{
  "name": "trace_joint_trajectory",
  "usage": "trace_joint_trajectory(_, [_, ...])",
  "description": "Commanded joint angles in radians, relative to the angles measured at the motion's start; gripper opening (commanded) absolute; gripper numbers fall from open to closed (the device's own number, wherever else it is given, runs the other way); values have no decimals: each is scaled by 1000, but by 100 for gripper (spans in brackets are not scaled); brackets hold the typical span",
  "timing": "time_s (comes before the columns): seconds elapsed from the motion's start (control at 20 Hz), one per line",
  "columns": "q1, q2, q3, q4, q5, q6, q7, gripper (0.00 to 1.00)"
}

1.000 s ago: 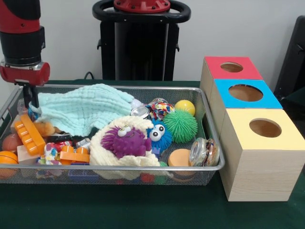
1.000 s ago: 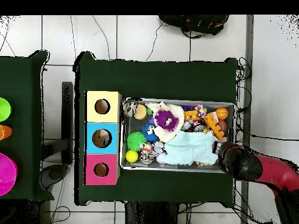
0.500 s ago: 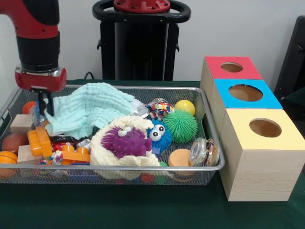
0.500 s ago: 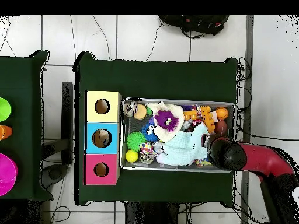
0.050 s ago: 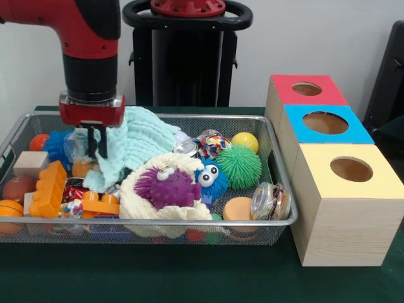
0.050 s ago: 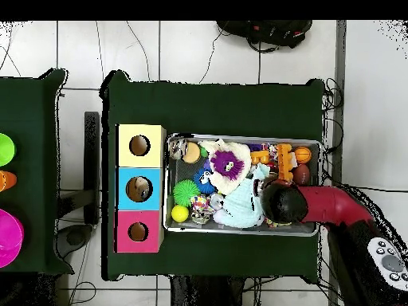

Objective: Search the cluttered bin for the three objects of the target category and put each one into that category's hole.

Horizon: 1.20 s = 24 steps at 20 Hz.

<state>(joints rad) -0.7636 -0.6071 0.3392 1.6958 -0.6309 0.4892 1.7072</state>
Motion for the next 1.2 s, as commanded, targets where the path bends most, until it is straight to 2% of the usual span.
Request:
trace_joint_trajectory(0.05, [39,40,-28,-18,60,152,54,0])
trace_joint_trajectory(0.75, [12,61,-31,-5,90,138,16,0])
trace_joint_trajectory(0.95, [1,76,-26,-29,102,150,5,0])
trace_joint_trajectory(1.05, [-1,59,-20,-28,116,175,-7,0])
trace_joint_trajectory(1.2, [34,9,-18,-33,146,236,0,0])
